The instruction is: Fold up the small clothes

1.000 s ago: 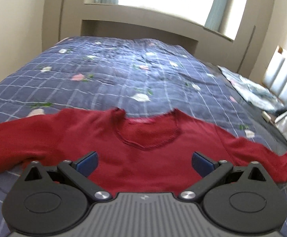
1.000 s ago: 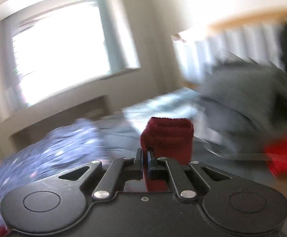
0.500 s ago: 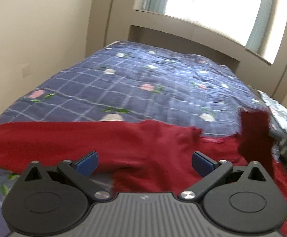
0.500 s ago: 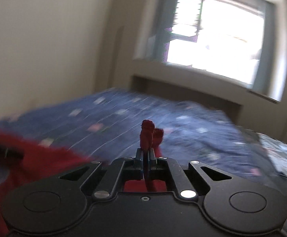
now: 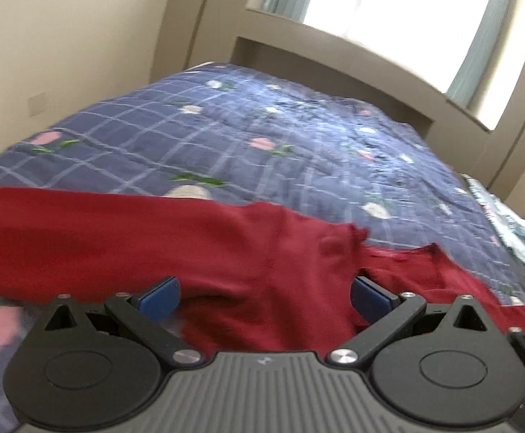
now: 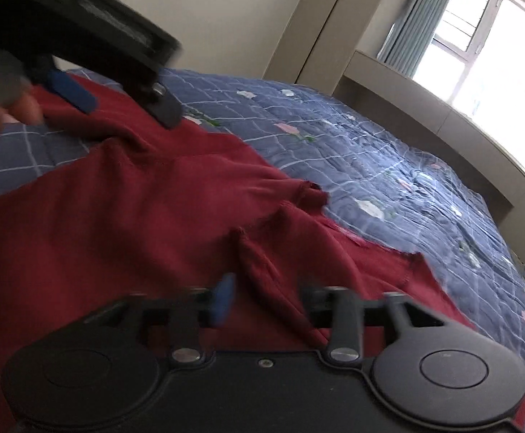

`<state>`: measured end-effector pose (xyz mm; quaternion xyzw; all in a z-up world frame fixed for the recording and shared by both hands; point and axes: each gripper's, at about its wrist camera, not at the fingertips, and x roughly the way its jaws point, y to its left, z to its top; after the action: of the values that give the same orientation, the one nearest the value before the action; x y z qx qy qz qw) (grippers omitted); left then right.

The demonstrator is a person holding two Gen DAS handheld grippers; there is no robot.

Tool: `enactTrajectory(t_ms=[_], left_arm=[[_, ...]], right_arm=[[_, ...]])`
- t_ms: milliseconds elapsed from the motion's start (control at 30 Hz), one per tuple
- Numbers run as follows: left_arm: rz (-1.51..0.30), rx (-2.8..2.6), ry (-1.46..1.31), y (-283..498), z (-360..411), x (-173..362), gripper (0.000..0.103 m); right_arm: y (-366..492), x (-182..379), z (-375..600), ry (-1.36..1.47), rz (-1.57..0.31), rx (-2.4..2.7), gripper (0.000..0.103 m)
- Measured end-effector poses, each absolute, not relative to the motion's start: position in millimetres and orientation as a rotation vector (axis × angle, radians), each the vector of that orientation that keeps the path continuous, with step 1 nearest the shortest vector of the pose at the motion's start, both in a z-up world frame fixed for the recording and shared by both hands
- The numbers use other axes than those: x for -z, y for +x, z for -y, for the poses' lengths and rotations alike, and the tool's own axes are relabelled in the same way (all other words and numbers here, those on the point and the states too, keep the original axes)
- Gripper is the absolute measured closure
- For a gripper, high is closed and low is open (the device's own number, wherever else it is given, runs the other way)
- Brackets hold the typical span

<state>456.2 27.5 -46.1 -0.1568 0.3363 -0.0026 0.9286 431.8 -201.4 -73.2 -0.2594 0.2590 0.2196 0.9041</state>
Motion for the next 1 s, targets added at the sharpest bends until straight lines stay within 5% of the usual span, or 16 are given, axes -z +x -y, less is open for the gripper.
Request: enactTrajectory(t_ms=[233,400,433,567,633,700,1000], left_arm=[[-0.654,0.103,-0.266,479.4,41.5,72.4,0.000],[-0.668,-0.008,-0.067,487.7,83.2,95.6,0.000],[-0.689,-0.032,-0.048,490.2,85.7,100.0,0.000],[-0.677,-0.043,-0.026,485.3,90.1,101.4,0.000],[-0.680,-0.046,-0.017,486.3,92.0,101.2,0.000],[-0.683,-0.047,-0.013,486.7,92.8,101.1,0.000],[-0.689,-0.052,0.004,487.6,94.0,101.3,0.000]], right_arm=[[419.0,46.3,313.1,-0.378,-0.519,-0.224,0.008],[443.3,41.8,391.4,-0.193,-0.545,0.010,0.008],[449.7,42.7,404.2,-0.141,-0.555,0.040,0.010],[484.1,56.9,451.3,0.106,-0.618,0.116,0.047],[495.7,67.0,467.8,0.233,-0.664,0.097,0.052],[501.3,73.1,477.0,0.318,-0.685,0.072,0.092],[507.8,67.1,453.9,0.076,-0.638,0.097,0.092]])
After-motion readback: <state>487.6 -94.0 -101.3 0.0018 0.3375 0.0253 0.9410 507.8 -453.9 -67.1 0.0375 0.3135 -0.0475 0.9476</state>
